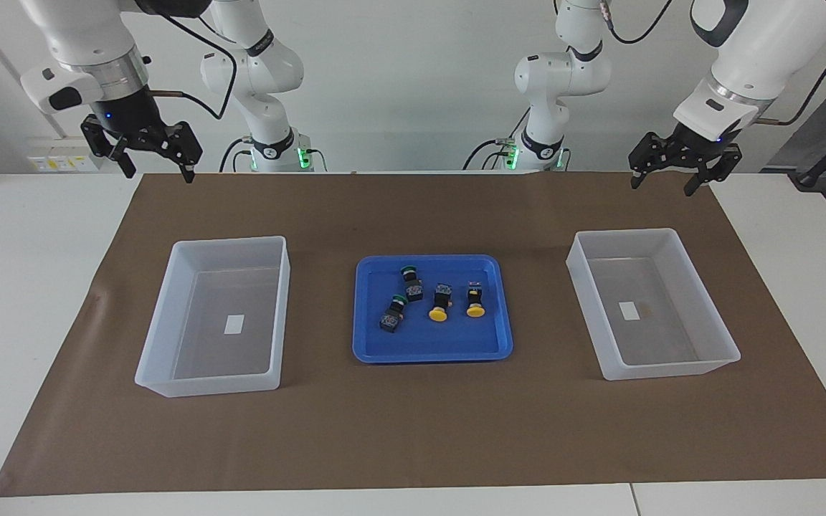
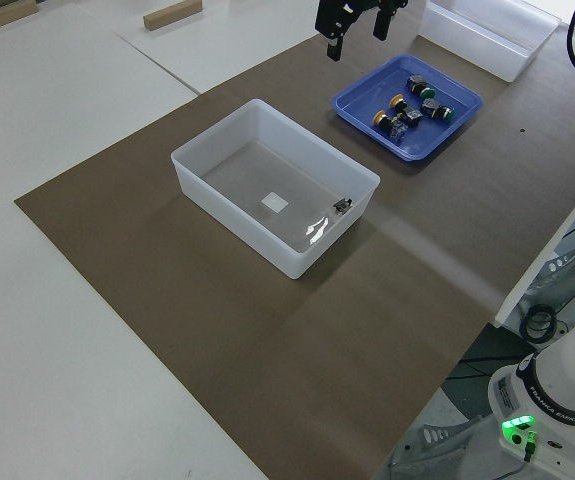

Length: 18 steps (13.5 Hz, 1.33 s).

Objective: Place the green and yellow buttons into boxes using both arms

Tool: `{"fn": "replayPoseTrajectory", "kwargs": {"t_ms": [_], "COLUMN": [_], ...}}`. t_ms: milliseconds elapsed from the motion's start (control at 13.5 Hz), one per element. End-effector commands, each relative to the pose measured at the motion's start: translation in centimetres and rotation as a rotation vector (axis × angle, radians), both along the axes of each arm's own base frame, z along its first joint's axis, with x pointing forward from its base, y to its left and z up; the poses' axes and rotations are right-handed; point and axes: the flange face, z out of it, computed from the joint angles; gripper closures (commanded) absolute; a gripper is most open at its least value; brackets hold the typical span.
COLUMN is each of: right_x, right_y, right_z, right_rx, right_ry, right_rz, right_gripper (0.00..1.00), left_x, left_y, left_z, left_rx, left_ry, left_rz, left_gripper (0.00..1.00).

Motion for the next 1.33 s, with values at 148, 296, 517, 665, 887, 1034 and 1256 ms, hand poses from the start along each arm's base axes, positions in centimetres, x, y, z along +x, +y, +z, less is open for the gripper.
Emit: {"fn": "replayPoseTrajectory", "kwargs": {"t_ms": [148,296,517,665,887,1034,1256], "right_x": [2.2,3.8,3.6,2.0,-0.4,-2.8,-3.4], "right_y": [8.5,14.1,26.1,32.6,37.0,38.7,37.9], "right_z": [-4.9,-8.5,-15.0,-19.5,-24.1,-27.3,-30.0], "right_rx": [0.019,0.024,0.057,0.071,0.062,0.044,-0.031], "right_ry": [-0.068,-0.075,-0.102,-0.104,-0.11,-0.123,-0.157], "right_rz": [0.042,0.072,0.024,0.049,0.126,0.2,0.282], "right_gripper": [0.0,0.0,0.0,0.0,0.0,0.11,0.19], "left_x": [-0.9,-0.9,-0.9,-0.9,-0.9,-0.9,-0.9], "left_y": [0.3,0.3,0.3,0.3,0.3,0.3,0.3], "left_z": [0.2,0.1,0.2,0.1,0.2,0.1,0.1], "left_rx": [-0.008,-0.008,-0.008,-0.008,-0.008,-0.008,-0.008], "left_ry": [0.001,0.002,0.001,0.002,0.001,0.002,0.002], "left_rz": [-0.005,-0.005,-0.006,-0.006,-0.005,-0.006,-0.006], "left_gripper": [0.0,0.0,0.0,0.0,0.0,0.0,0.0]}}
